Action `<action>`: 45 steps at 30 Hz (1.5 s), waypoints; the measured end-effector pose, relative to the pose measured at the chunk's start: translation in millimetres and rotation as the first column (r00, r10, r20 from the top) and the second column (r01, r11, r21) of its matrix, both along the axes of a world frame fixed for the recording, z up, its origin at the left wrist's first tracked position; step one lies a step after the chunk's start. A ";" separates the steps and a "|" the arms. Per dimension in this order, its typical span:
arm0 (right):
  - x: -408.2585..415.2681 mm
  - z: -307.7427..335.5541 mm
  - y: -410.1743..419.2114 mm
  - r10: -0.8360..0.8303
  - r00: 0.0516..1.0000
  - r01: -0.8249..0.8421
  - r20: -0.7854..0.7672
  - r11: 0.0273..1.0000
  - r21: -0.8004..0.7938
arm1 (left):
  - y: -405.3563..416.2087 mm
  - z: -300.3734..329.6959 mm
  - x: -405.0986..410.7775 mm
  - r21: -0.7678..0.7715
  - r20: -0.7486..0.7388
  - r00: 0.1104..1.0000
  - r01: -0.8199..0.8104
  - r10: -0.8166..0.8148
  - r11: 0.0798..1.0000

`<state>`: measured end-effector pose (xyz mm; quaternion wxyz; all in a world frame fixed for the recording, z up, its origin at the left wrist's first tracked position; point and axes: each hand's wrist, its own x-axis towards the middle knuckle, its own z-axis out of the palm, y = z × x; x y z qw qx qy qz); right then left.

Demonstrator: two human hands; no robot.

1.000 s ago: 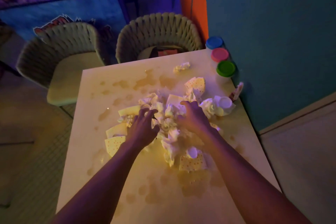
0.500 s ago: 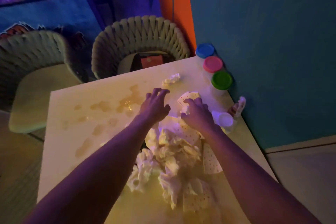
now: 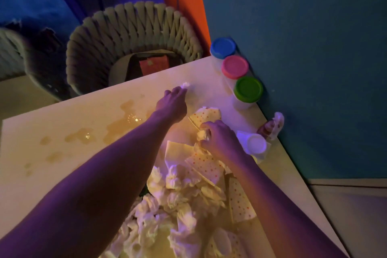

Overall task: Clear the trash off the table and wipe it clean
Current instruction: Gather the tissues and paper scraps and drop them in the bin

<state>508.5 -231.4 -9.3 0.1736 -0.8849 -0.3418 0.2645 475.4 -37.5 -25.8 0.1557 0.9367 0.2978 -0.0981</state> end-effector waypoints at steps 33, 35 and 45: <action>-152.3 38.7 3.1 -0.024 0.998 0.018 -0.064 0.996 -0.089 | -26.3 11.8 -192.3 -0.099 -0.115 0.990 0.074 -0.085 0.992; -159.6 34.6 2.6 -0.003 1.000 0.002 -0.011 0.991 -0.130 | -23.9 11.3 -193.9 -0.102 -0.045 0.996 0.075 -0.079 0.992; -170.7 26.5 2.1 -0.179 0.984 0.179 0.023 0.984 0.012 | -5.0 32.8 -232.2 -0.352 0.334 0.893 -0.177 0.301 0.919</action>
